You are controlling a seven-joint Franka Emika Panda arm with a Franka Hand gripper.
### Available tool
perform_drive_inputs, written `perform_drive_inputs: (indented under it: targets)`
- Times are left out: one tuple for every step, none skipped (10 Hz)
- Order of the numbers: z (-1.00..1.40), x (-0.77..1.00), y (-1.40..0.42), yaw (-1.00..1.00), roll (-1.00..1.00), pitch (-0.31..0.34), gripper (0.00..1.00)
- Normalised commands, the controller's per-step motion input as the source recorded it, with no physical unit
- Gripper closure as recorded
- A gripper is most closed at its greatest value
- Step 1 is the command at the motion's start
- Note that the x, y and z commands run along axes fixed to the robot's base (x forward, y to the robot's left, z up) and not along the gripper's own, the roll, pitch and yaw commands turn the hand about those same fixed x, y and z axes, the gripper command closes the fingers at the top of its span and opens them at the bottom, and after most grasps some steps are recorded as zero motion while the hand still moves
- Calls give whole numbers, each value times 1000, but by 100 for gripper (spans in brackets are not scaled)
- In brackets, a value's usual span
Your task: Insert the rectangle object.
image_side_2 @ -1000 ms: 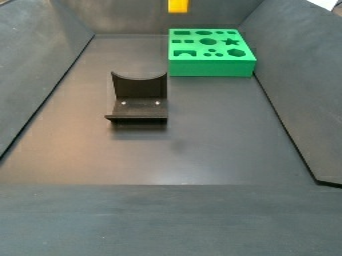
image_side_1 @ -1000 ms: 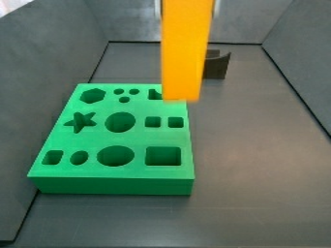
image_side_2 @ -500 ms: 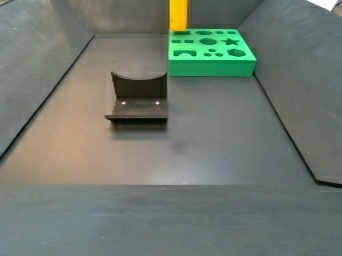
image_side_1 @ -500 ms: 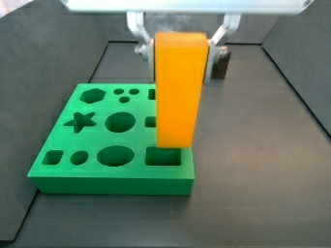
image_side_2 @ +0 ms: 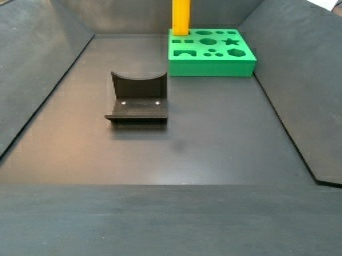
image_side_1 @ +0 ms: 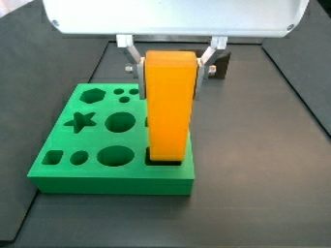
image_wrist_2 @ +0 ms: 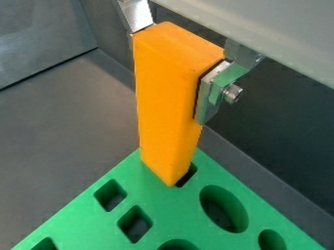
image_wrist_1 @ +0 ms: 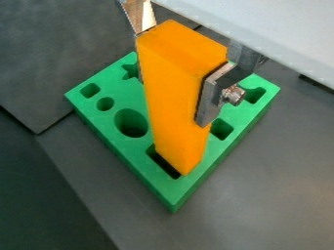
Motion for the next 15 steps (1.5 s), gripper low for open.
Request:
perform_drive_inputs:
  targets:
    - [-231, -74, -111, 0, -124, -33, 100]
    - [-237, -157, -143, 80, -89, -31, 100]
    - [-243, -260, -66, 80, -94, -44, 100]
    - [-260, -331, 0, 114, -64, -51, 100]
    - [-289, -457, 11, 169, -6, -74, 100]
    - [-426, 0, 0, 69, -23, -9, 100]
    - [-431, 280, 0, 0, 0, 13, 100]
    - [-431, 434, 0, -29, 0, 71, 100]
    - [-454, 509, 0, -49, 0, 106, 100]
    - [-457, 346, 0, -26, 13, 90, 100]
    - [-480, 89, 43, 0, 40, 34, 100]
    - [-483, 0, 71, 9, 34, 0, 100]
    - [-446, -17, 109, 60, 73, 0, 100]
    - [-431, 0, 160, 89, 111, 0, 100]
    - [-420, 0, 166, 143, 143, 0, 100]
